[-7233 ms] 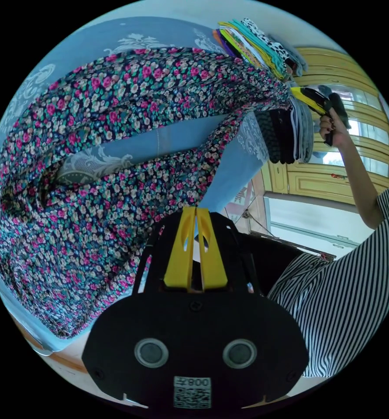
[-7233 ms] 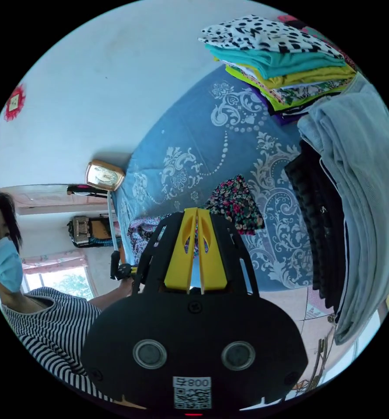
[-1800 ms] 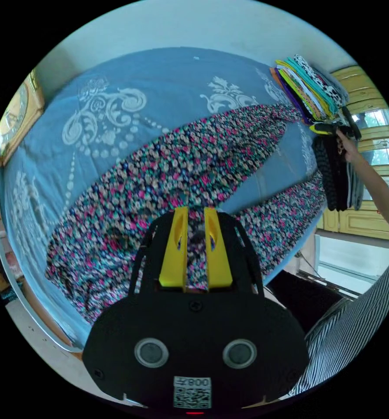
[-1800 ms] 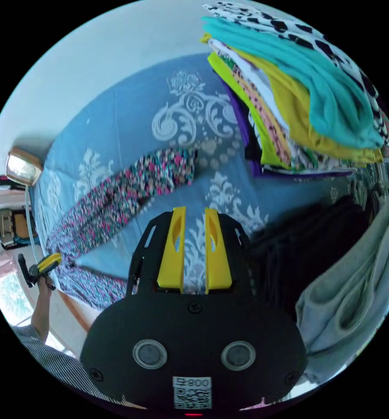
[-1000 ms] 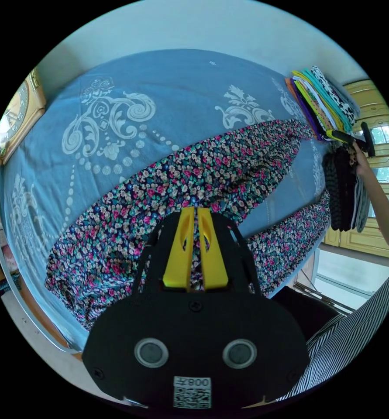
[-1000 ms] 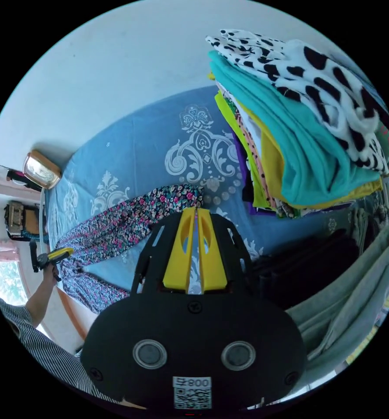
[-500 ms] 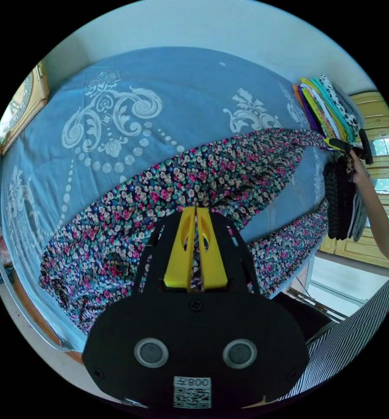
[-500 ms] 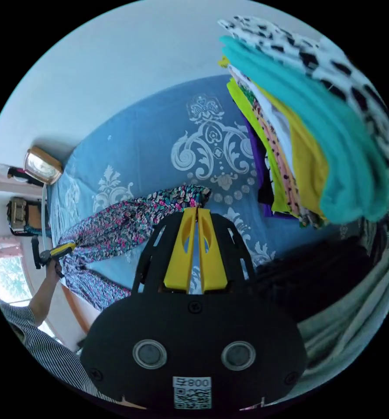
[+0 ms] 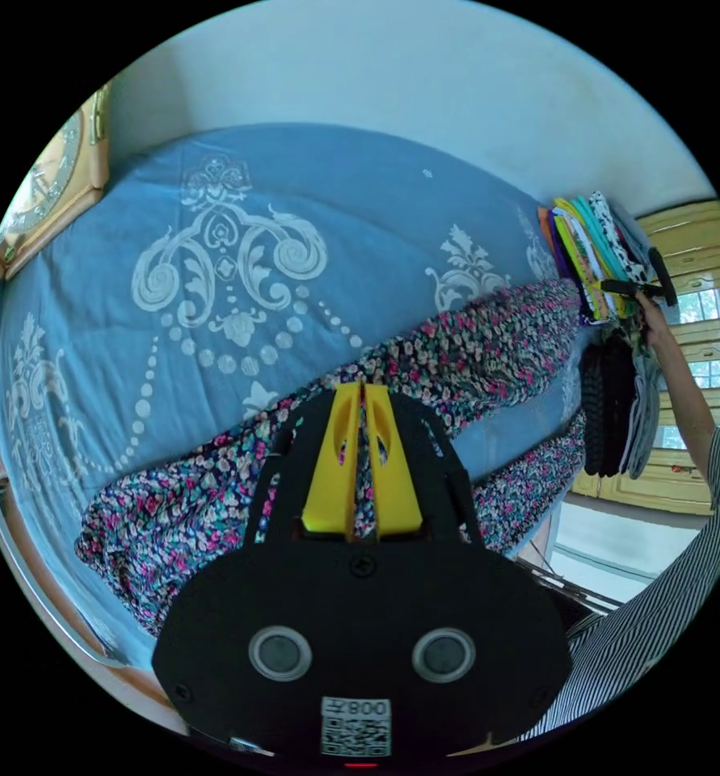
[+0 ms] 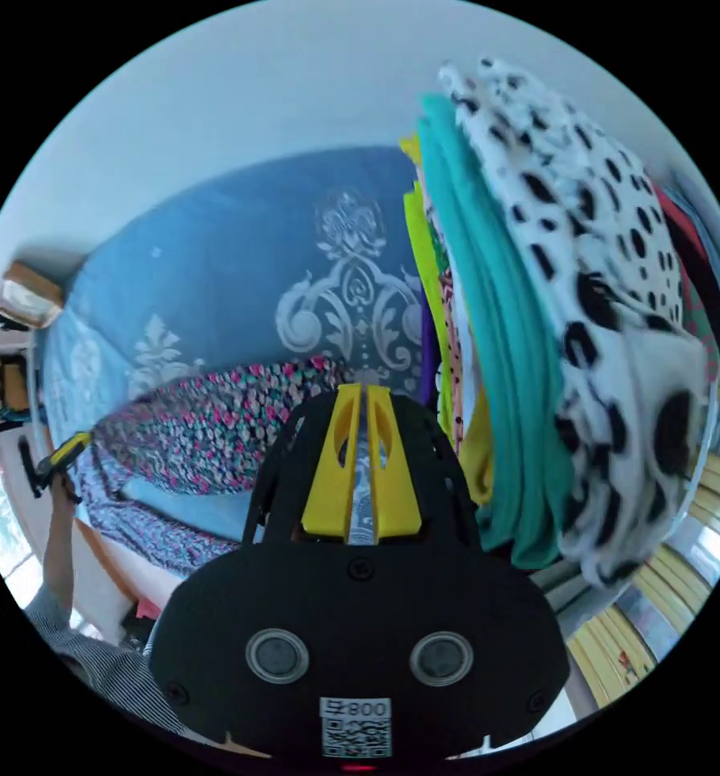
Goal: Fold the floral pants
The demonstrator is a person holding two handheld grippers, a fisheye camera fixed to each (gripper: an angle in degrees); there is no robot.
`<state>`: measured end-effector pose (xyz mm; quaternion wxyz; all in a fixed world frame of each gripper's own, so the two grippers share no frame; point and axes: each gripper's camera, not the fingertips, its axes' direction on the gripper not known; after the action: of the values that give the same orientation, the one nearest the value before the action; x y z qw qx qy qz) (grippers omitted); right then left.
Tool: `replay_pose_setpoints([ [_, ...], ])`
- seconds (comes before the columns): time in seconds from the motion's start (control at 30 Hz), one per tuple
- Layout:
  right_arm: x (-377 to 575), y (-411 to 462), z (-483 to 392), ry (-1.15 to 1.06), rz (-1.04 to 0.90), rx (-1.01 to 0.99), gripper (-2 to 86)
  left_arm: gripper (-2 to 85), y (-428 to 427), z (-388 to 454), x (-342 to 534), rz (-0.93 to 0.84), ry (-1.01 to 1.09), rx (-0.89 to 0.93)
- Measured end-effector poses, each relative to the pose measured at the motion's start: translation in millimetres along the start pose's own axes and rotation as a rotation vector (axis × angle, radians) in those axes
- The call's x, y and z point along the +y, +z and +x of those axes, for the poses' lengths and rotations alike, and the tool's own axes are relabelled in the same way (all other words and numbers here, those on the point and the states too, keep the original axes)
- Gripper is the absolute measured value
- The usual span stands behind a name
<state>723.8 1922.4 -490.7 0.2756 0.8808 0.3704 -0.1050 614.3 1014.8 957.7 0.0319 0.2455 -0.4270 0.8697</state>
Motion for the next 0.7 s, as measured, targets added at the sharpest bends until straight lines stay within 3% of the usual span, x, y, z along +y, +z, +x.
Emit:
replay_pose_setpoints([
  [0.07,-14,29,-7,0.036,-0.079,0.065,1.5,2.9,8,-3,-3,-0.01,0.0,-0.006],
  [0.2,15,43,-40,-0.042,-0.01,-0.024,5.4,5.6,7,-1,14,-0.003,0.03,0.025],
  [0.4,39,104,-53,0.012,-0.106,-0.134,8.8,7.3,30,3,46,-0.105,0.02,0.049],
  [0.57,26,140,-66,0.074,-0.149,-0.097,5.7,3.2,65,-4,44,-0.201,0.011,-0.065],
  [0.7,22,139,-92,-0.002,-0.173,-0.059,1.7,1.3,64,-8,38,-0.208,0.028,-0.046],
])
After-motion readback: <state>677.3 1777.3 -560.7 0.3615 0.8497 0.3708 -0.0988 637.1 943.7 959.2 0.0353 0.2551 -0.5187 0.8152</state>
